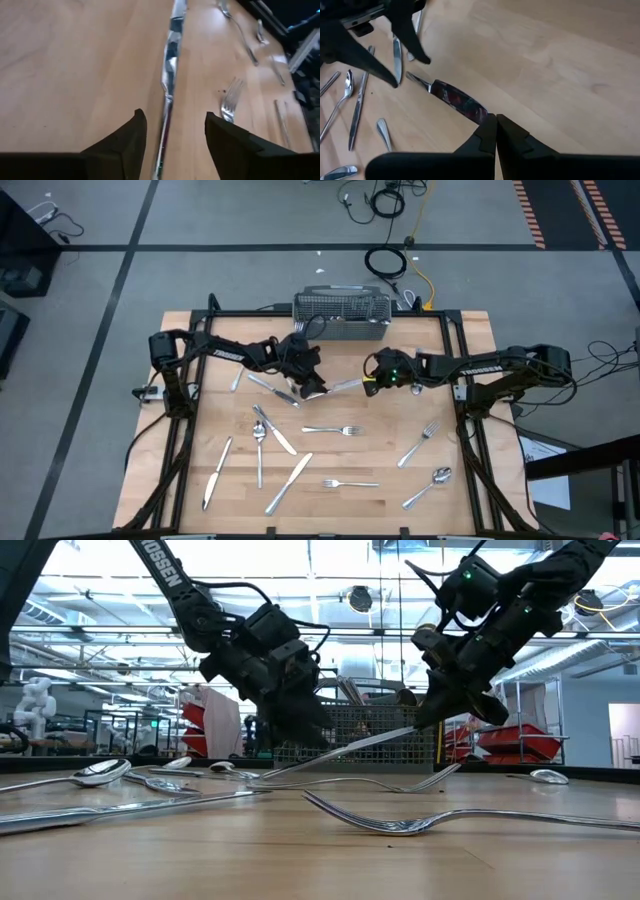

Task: Sort silverware
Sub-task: Put the silver table knife into the silverware organizer

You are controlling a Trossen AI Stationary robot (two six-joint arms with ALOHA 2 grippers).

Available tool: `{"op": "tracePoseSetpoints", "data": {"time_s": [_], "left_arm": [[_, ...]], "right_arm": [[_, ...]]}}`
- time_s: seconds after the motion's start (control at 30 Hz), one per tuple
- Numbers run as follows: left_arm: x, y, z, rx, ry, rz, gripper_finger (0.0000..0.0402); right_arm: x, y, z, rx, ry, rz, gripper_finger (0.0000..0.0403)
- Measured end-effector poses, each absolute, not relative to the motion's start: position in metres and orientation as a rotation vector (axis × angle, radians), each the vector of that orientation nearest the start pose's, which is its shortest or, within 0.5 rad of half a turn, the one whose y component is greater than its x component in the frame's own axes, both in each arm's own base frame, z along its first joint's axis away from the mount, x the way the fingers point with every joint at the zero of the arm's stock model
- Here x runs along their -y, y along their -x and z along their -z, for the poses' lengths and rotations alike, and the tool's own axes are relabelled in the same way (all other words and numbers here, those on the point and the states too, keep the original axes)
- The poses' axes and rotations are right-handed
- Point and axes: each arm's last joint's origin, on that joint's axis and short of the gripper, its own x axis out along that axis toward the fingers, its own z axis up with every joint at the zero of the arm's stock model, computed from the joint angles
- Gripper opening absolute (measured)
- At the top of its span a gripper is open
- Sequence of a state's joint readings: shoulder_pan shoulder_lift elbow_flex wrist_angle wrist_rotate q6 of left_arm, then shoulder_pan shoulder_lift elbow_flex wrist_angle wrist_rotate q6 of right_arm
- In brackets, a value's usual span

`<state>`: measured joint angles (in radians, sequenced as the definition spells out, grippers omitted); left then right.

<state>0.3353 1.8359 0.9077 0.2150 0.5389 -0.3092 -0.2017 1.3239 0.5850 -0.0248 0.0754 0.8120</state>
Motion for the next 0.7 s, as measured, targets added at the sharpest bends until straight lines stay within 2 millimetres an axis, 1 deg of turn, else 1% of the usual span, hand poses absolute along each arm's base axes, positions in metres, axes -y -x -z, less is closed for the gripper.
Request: {"op": "tracePoseSetpoints", "data": {"time_s": [0.3, 0.57, 0.7], "left_arm": [[-0.101, -0.339, -0.132, -0.704, 0.605, 0.082, 0.0206], [-0.088, -0.343, -0.13, -0.719, 0.59, 0.112, 0.0206], [-0.084, -0.347, -0.133, -0.692, 0.569, 0.119, 0.0205]], "right_arm": [[0.047, -0.246, -0.176, -0.575, -0.812, 0.521, 0.0], [0.047, -0.246, -0.176, -0.567, -0.811, 0.519, 0.0], [0.047, -0.246, -0.176, -0.567, -0.811, 0.519, 0.0]]}}
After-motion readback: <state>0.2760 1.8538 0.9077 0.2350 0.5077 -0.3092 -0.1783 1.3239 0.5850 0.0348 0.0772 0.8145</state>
